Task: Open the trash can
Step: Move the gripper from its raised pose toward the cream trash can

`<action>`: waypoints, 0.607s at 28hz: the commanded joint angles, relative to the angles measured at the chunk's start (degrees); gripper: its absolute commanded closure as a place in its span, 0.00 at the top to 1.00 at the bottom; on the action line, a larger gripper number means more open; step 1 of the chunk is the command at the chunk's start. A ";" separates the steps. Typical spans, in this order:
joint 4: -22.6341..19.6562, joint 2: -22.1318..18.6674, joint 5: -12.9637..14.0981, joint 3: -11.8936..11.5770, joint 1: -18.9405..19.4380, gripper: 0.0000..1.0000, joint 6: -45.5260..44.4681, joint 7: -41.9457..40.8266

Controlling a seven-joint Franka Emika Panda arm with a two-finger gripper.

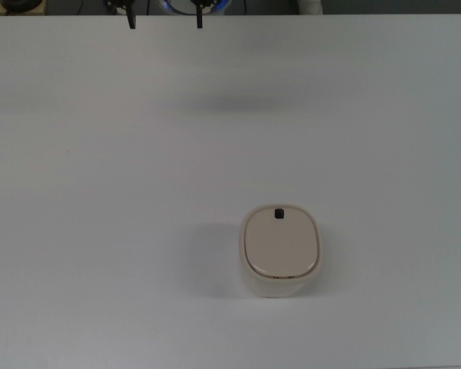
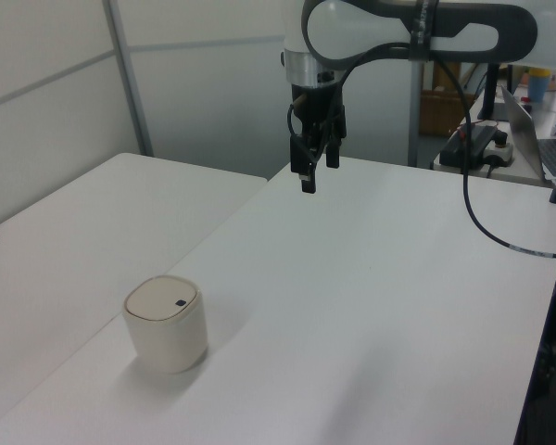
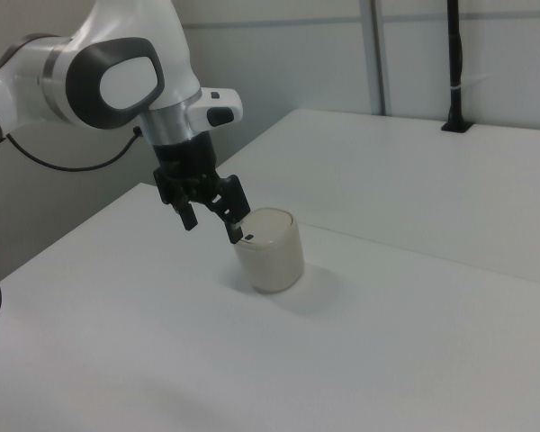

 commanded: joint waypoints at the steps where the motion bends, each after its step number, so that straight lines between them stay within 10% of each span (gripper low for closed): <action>1: -1.48 -1.36 0.18 0.29 -0.12 1.00 -1.01 1.12; 4: -1.56 -1.18 0.10 0.47 0.05 0.75 -0.67 1.20; 8: -1.65 -1.09 0.01 0.64 0.05 0.05 -0.41 1.12; 17: -1.65 -1.09 0.01 0.64 0.05 0.00 -0.41 0.68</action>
